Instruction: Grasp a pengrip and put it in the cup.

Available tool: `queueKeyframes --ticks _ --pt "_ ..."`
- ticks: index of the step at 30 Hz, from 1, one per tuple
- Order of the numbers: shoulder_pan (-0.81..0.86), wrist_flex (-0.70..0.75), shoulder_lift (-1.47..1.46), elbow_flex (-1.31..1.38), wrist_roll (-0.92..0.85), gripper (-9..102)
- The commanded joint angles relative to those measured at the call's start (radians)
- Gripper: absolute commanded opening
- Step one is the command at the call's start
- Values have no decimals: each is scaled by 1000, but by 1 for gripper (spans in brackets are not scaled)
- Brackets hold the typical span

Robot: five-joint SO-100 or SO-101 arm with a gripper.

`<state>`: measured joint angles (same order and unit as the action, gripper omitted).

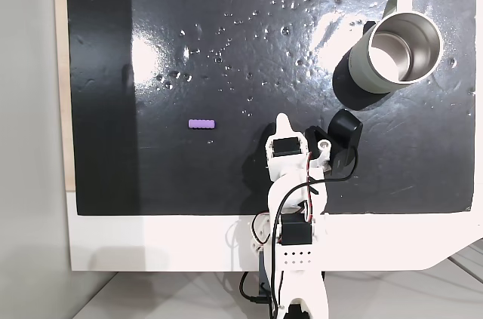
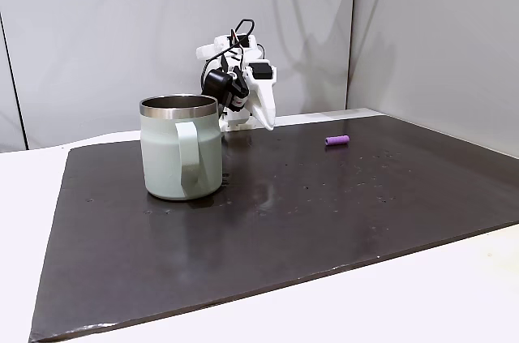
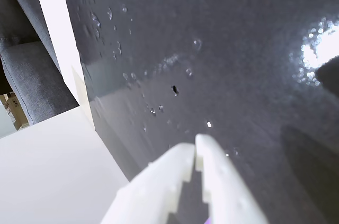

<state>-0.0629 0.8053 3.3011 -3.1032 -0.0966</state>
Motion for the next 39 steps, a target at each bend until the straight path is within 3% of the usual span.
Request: queueKeyframes --ticks 1,19,29,39 --pt "-2 -32 15 5 0 0" --pt "11 -31 15 5 31 0" --pt "-49 186 11 262 98 0" --pt "-249 426 -650 824 319 0"
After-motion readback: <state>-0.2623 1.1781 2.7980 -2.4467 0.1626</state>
